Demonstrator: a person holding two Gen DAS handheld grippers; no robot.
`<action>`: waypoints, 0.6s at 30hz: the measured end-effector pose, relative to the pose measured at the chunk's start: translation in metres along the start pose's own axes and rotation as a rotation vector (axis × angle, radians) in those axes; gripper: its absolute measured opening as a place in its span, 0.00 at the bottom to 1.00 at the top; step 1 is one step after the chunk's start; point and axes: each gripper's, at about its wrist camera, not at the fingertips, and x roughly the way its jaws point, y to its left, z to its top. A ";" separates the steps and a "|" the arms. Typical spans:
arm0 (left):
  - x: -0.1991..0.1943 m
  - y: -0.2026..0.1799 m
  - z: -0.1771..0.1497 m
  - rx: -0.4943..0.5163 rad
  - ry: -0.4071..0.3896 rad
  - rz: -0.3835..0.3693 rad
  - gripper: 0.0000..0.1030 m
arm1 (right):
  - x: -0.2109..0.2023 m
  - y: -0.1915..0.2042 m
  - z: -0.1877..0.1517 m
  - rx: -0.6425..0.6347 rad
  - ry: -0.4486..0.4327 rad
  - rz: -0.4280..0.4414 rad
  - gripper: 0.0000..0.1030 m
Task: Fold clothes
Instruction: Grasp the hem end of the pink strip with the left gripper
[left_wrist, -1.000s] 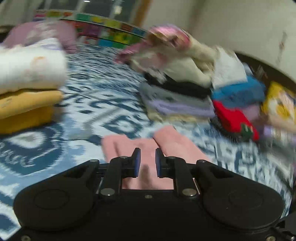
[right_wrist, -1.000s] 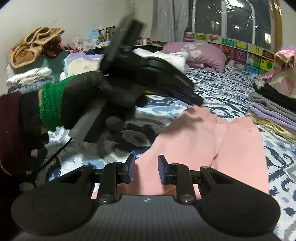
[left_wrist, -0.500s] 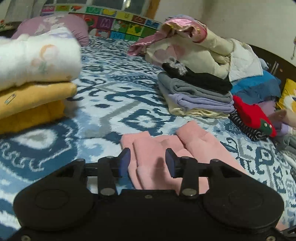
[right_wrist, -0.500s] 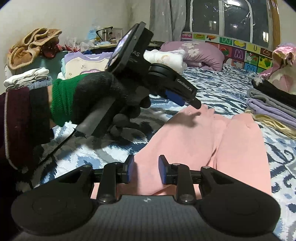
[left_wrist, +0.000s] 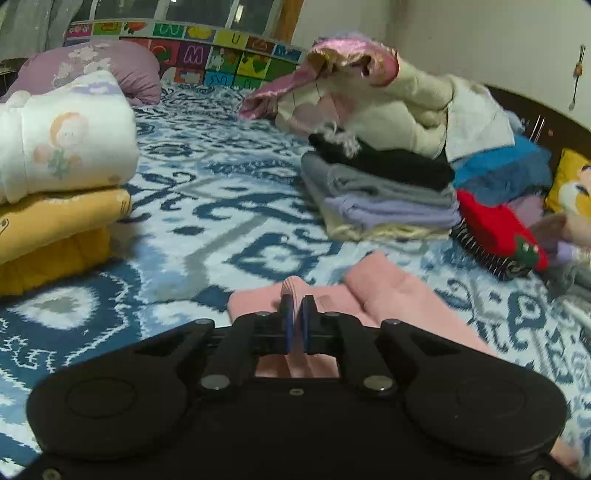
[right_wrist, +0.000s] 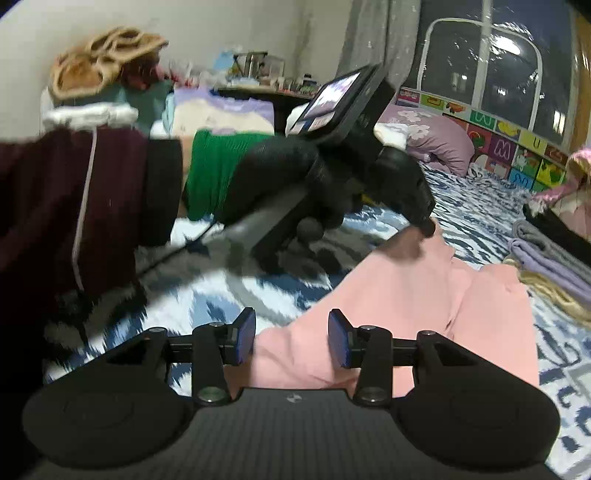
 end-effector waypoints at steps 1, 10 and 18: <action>0.000 0.000 0.001 -0.008 -0.010 -0.007 0.03 | -0.001 0.001 0.000 -0.003 0.001 -0.005 0.43; 0.023 0.013 0.003 -0.074 0.000 0.028 0.03 | 0.008 -0.012 -0.003 0.057 0.068 0.023 0.45; 0.029 0.015 -0.005 -0.057 0.033 0.069 0.04 | 0.010 -0.019 -0.004 0.100 0.092 0.060 0.47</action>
